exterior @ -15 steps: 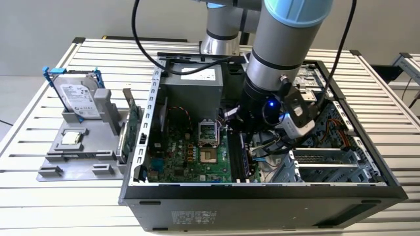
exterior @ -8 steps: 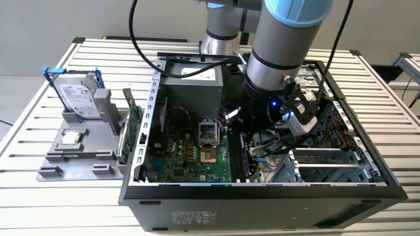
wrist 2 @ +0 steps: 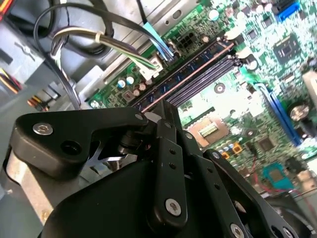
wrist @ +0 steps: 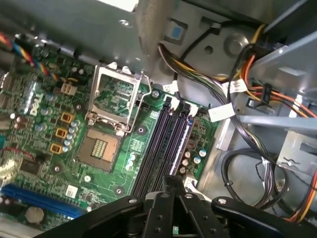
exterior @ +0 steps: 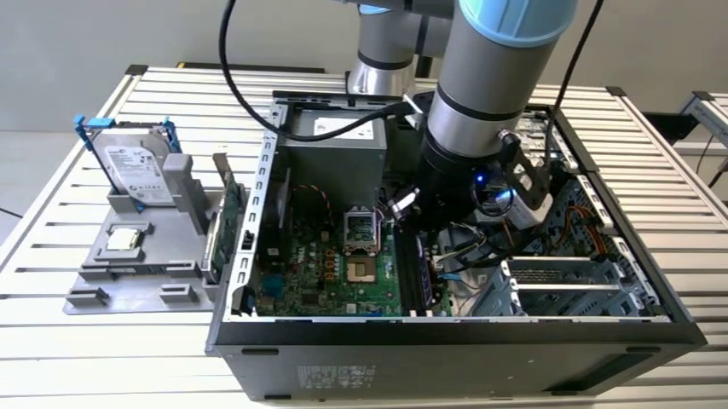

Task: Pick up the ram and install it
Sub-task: 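Press down the ram until it locks into place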

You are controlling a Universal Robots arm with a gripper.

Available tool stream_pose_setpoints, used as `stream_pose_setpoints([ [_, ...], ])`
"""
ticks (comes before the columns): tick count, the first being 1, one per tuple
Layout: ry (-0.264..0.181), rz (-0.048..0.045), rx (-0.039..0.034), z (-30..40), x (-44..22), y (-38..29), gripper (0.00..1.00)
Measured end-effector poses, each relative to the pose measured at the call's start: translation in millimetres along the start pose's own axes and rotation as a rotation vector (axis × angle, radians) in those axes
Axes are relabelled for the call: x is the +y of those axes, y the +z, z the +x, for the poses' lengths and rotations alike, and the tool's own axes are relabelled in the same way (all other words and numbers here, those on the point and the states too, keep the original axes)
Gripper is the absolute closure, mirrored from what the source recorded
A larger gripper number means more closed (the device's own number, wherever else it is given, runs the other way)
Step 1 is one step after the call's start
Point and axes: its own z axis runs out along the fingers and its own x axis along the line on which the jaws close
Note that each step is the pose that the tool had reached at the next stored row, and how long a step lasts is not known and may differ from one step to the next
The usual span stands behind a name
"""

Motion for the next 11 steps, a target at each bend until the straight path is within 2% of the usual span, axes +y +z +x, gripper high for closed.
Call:
stream_pose_setpoints([
  [11,-0.199,-0.0022,0.0043,-0.1,0.2,0.0,1.00],
])
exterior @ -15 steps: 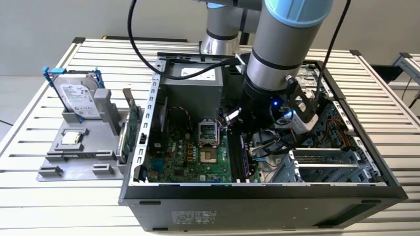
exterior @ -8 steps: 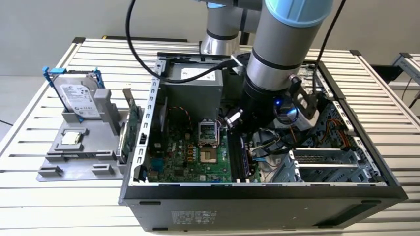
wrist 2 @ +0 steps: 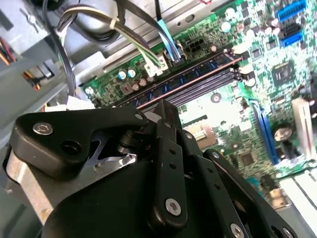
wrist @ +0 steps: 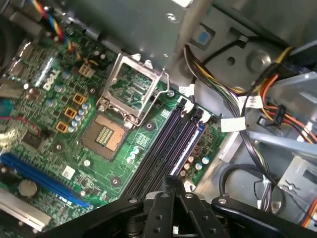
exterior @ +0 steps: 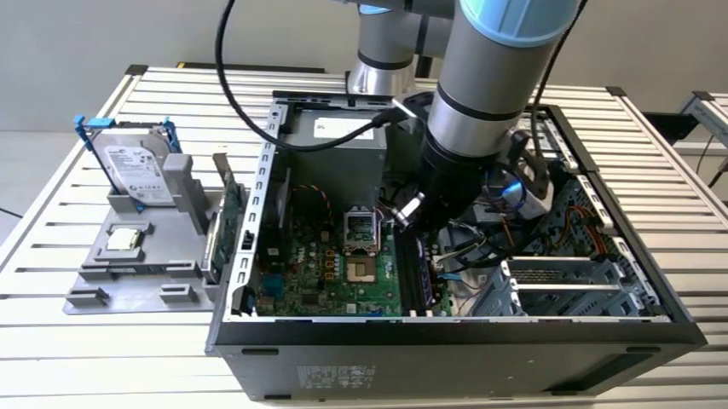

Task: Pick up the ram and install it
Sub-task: 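Press down the ram until it locks into place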

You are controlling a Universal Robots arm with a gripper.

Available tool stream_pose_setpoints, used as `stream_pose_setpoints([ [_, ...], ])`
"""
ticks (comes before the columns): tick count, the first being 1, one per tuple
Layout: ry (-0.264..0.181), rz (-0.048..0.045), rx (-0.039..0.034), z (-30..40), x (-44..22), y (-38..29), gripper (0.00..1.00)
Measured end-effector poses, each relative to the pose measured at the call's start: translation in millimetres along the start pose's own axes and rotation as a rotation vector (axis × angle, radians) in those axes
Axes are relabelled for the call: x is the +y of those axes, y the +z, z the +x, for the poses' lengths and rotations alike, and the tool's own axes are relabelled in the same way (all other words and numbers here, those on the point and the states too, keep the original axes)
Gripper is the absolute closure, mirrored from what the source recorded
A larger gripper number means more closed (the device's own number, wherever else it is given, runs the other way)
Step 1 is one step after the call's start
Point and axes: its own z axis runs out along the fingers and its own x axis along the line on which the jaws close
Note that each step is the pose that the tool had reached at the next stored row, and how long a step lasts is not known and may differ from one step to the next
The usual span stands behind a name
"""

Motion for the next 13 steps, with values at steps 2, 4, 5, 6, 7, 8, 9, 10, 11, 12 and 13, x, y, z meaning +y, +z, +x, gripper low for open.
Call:
stream_pose_setpoints([
  [2,-0.036,-0.0003,0.0008,0.0,0.0,0.0,1.00],
  [4,-0.072,-0.0007,0.0016,0.0,0.0,0.0,1.00],
  [5,-0.091,-0.0009,0.0020,0.0,0.0,0.0,1.00],
  [6,-0.109,-0.0011,0.0023,0.0,0.0,0.0,1.00],
  [7,-0.127,-0.0013,0.0027,0.0,0.0,0.0,1.00],
  [8,-0.146,-0.0015,0.0032,0.0,0.0,0.0,1.00],
  [9,-0.164,-0.0017,0.0035,0.0,0.0,0.0,1.00],
  [10,-0.181,-0.0019,0.0039,0.0,0.0,0.0,1.00],
  [11,-0.201,-0.0021,0.0043,0.0,0.0,0.0,1.00],
  [12,-0.218,-0.0023,0.0047,0.0,0.0,0.0,1.00],
  [13,-0.236,-0.0025,0.0050,0.0,0.0,0.0,1.00],
])
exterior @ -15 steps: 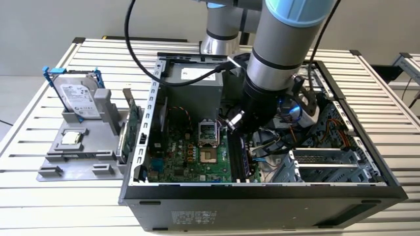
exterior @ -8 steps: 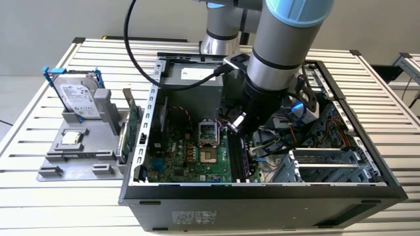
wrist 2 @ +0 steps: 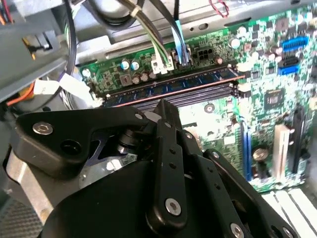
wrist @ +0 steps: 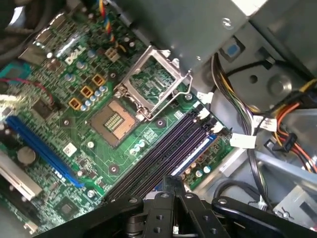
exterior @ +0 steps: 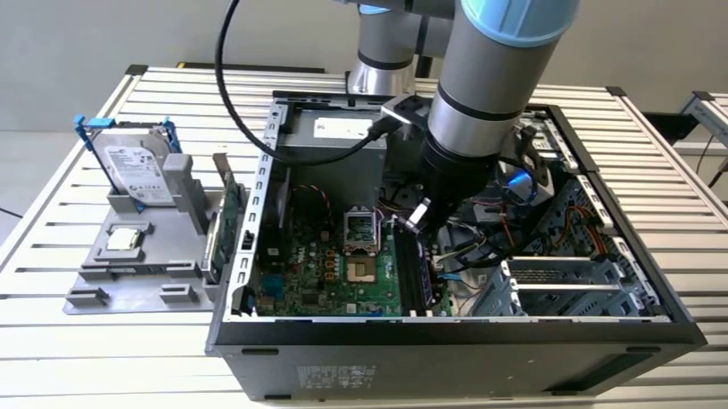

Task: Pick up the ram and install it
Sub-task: 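Press down the ram until it locks into place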

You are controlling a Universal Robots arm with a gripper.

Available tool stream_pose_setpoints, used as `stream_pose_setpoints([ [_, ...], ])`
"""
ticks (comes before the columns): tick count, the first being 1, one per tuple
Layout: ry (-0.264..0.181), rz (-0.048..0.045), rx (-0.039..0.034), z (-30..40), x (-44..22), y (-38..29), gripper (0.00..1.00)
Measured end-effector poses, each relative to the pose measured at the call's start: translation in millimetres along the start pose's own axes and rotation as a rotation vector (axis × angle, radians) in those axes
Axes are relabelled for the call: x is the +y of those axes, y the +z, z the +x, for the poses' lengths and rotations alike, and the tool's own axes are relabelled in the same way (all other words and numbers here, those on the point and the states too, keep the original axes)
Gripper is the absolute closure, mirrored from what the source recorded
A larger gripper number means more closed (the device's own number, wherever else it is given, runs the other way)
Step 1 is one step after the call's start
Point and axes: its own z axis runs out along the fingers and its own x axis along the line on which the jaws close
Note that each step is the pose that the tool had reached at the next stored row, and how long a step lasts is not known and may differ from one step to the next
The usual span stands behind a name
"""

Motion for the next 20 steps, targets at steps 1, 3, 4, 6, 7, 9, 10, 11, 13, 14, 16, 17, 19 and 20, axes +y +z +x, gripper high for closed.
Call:
stream_pose_setpoints([
  [1,-0.019,-0.0002,0.0004,0.0,0.0,0.0,1.00],
  [3,-0.056,-0.0006,0.0012,0.0,0.0,0.0,1.00],
  [4,-0.126,-0.0013,0.0027,0.0,0.0,0.0,1.00],
  [6,-0.164,-0.0017,0.0035,0.0,0.0,0.0,1.00],
  [7,-0.181,-0.0020,0.0039,0.0,0.1,0.0,1.00],
  [9,-0.218,-0.0023,0.0047,-0.1,0.1,0.0,1.00],
  [10,-0.236,-0.0025,0.0051,-0.1,0.1,0.0,1.00],
  [11,-0.254,-0.0027,0.0055,-0.1,0.1,0.0,1.00],
  [13,-0.291,-0.0031,0.0063,-0.1,0.1,0.0,1.00],
  [14,-0.309,-0.0033,0.0066,-0.1,0.1,0.0,1.00],
  [16,-0.346,-0.0037,0.0074,-0.1,0.1,0.0,1.00],
  [17,-0.363,-0.0039,0.0078,-0.1,0.1,0.0,1.00],
  [19,-0.399,-0.0043,0.0086,-0.1,0.1,0.0,1.00],
  [20,-0.417,-0.0045,0.0089,-0.1,0.1,0.0,1.00],
])
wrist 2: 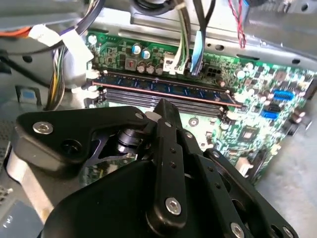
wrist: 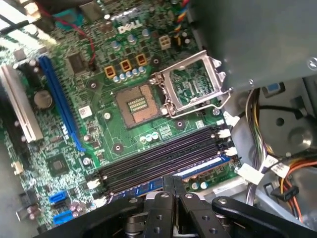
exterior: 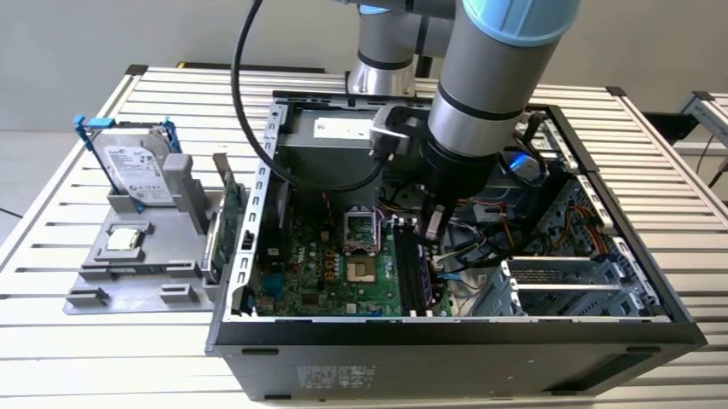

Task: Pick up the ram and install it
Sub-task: 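Press down the ram until it locks into place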

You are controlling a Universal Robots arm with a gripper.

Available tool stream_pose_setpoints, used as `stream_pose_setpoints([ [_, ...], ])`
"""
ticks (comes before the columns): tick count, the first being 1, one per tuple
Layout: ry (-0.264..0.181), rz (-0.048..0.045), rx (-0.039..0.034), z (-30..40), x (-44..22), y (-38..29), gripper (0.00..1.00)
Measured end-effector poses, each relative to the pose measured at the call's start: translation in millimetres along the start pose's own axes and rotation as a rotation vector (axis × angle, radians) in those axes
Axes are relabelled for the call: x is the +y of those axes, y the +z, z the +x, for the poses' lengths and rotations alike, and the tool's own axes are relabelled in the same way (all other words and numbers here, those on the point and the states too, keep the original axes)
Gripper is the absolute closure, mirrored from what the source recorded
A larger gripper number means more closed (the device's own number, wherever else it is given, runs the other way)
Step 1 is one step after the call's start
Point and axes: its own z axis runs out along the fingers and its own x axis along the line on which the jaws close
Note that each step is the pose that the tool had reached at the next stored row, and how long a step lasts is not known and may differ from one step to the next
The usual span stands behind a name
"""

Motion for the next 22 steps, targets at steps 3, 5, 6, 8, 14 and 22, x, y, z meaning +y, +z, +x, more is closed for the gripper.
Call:
stream_pose_setpoints([
  [3,-0.055,-0.0006,0.0012,0.0,0.0,0.0,1.00],
  [5,-0.091,-0.0010,0.0020,0.0,0.0,0.0,1.00],
  [6,-0.110,-0.0012,0.0024,0.0,0.0,0.0,1.00],
  [8,-0.146,-0.0016,0.0032,0.0,0.0,0.0,1.00],
  [14,-0.256,-0.0028,0.0056,0.0,0.0,0.0,1.00],
  [22,-0.329,-0.0037,0.0072,0.0,0.0,0.0,1.00],
])
